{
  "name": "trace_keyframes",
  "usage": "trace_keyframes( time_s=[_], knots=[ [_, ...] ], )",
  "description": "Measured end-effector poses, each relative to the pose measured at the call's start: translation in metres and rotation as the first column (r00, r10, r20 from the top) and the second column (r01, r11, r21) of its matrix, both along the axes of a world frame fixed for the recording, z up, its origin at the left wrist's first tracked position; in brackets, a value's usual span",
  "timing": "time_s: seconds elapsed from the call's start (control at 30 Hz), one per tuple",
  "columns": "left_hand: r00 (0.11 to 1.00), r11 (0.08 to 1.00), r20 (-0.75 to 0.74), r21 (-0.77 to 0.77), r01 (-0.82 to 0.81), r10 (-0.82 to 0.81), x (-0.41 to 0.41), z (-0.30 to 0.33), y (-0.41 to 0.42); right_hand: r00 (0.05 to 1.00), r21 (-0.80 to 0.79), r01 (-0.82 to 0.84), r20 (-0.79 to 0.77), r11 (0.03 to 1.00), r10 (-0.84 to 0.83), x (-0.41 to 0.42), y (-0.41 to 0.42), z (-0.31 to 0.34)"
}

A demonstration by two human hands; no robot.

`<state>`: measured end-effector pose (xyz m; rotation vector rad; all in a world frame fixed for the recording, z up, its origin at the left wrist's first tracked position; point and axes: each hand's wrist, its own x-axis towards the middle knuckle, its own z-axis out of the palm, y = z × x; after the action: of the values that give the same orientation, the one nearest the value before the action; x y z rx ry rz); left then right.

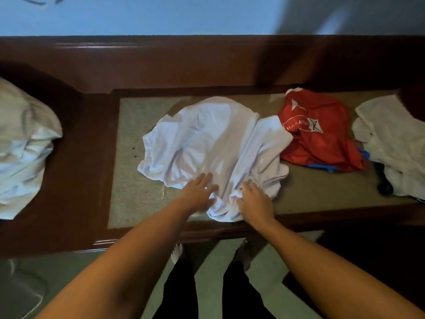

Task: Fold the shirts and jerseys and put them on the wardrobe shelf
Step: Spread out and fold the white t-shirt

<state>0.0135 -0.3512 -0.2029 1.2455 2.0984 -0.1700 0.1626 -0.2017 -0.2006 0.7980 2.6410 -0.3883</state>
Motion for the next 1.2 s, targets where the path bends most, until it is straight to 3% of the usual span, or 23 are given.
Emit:
trace_keyframes(
  time_s=[0.1, 0.17, 0.3, 0.37, 0.4, 0.47, 0.53, 0.63, 0.7, 0.77, 0.87, 1.0, 1.2],
  knots=[
    [0.997, 1.0, -0.08, 0.027, 0.007, -0.005, 0.013, -0.005, -0.021, 0.985, 0.042, -0.032, -0.169, 0.999, 0.039, 0.025, -0.015, 0.003],
    [0.993, 0.999, -0.114, 0.021, 0.027, -0.025, 0.017, 0.003, -0.03, 0.982, 0.026, -0.11, -0.15, 0.994, 0.113, 0.035, -0.018, 0.01],
    [0.98, 0.997, -0.185, -0.011, 0.077, -0.077, 0.01, 0.033, -0.01, 0.938, -0.259, -0.344, -0.049, 0.903, 0.343, 0.027, 0.002, 0.033],
    [0.972, 0.998, -0.233, 0.051, 0.04, -0.027, 0.003, 0.044, 0.021, 0.894, -0.093, -0.437, -0.158, 0.895, 0.42, 0.018, 0.023, 0.041],
    [0.969, 0.997, -0.248, 0.078, 0.019, 0.001, -0.001, 0.047, 0.038, 0.88, 0.03, -0.407, -0.254, 0.913, 0.401, 0.013, 0.039, 0.041],
    [0.969, 0.989, -0.243, 0.145, -0.017, 0.052, -0.007, 0.052, 0.078, 0.866, 0.178, -0.256, -0.395, 0.95, 0.307, 0.006, 0.077, 0.043],
    [0.973, 0.972, -0.217, 0.232, -0.032, 0.084, -0.01, 0.061, 0.123, 0.88, 0.221, -0.098, -0.436, 0.97, 0.188, -0.001, 0.126, 0.042],
    [0.977, 0.933, -0.148, 0.349, -0.091, 0.151, -0.011, 0.072, 0.194, 0.979, 0.25, 0.044, -0.204, 0.967, 0.008, -0.008, 0.203, 0.036],
    [0.981, 0.92, -0.114, 0.378, -0.106, 0.16, -0.011, 0.072, 0.237, 0.996, 0.219, 0.088, -0.037, 0.972, -0.082, -0.014, 0.245, 0.029],
    [0.985, 0.92, -0.109, 0.383, -0.084, 0.136, -0.011, 0.063, 0.274, 0.994, 0.163, 0.1, 0.031, 0.982, -0.106, -0.025, 0.277, 0.017],
    [0.986, 0.952, -0.116, 0.294, -0.083, 0.122, -0.012, 0.036, 0.309, 0.999, 0.125, 0.031, 0.016, 0.992, -0.033, -0.038, 0.303, -0.004],
    [0.978, 0.963, -0.152, 0.248, -0.104, 0.144, -0.009, -0.014, 0.313, 0.987, 0.234, -0.152, -0.01, 0.96, 0.158, -0.031, 0.321, -0.041],
    [0.959, 0.949, -0.267, 0.316, -0.011, 0.1, -0.003, -0.054, 0.294, 0.983, 0.351, -0.11, -0.102, 0.93, 0.155, -0.001, 0.367, -0.063]
  ],
)
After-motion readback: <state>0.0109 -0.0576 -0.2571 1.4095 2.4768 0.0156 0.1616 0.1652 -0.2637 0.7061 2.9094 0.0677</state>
